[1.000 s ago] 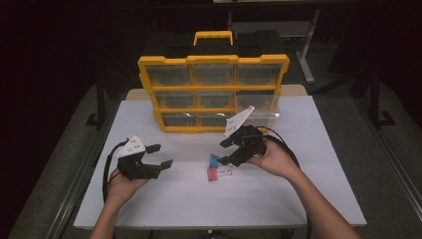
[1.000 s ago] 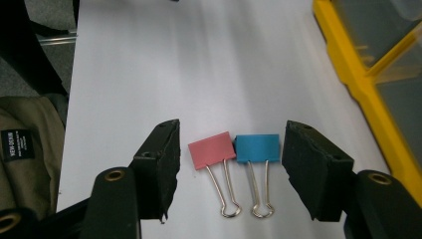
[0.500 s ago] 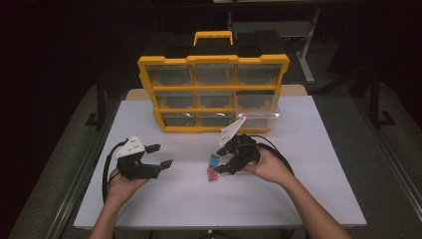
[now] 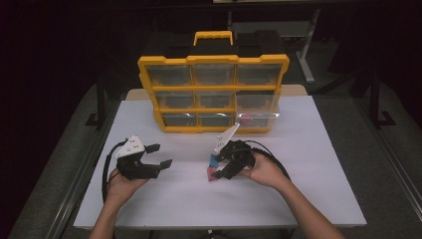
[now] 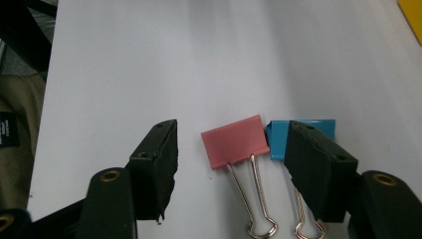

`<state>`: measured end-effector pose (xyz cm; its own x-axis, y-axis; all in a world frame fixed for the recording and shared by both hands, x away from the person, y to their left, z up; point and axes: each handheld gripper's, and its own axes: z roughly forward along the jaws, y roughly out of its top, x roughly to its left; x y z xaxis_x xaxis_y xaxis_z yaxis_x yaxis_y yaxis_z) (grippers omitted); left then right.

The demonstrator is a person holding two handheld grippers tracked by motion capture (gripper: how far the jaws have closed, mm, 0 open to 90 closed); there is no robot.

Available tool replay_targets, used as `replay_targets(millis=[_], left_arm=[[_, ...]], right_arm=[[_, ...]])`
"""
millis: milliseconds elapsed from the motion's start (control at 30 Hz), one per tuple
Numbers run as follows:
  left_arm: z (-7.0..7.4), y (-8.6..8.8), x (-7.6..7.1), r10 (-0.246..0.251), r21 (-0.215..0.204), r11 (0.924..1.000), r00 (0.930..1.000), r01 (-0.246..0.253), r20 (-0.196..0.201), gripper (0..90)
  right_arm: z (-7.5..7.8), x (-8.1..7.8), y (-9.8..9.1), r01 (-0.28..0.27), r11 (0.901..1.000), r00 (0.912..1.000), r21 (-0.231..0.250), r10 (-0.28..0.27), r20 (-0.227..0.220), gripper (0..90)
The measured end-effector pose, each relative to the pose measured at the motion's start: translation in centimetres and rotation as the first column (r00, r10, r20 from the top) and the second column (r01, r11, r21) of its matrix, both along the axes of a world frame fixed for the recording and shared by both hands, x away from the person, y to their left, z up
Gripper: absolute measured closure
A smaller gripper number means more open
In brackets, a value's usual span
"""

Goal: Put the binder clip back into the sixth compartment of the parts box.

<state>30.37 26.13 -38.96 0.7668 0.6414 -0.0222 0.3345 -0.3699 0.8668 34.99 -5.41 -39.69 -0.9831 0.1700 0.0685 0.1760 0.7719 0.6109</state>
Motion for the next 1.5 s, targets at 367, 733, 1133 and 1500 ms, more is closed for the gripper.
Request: replay_targets(millis=[367,733,1133,1500], left_arm=[[0.0,-0.1,0.0,0.001,-0.003,1.0000,1.0000,-0.001,-0.002,26.5],[0.0,-0.1,0.0,0.000,-0.005,1.0000,1.0000,0.000,-0.002,26.5],[0.0,-0.1,0.0,-0.003,-0.003,1.0000,1.0000,0.003,-0.001,26.5],[0.0,-0.1,0.0,-0.003,-0.003,1.0000,1.0000,0.003,-0.002,26.5]], right_arm=[[-1.6,0.3,1.0,-0.019,0.9997,0.9997,-0.017,0.019,-0.017,37.4],[-2.5,0.2,2.2,-0.045,0.9982,0.9990,-0.041,0.044,-0.008,38.0],[-3.0,0.4,2.7,-0.074,0.9953,0.9969,-0.062,0.076,0.022,38.9],[-3.4,0.5,3.4,-0.104,0.9908,0.9923,-0.087,0.109,0.059,38.8]])
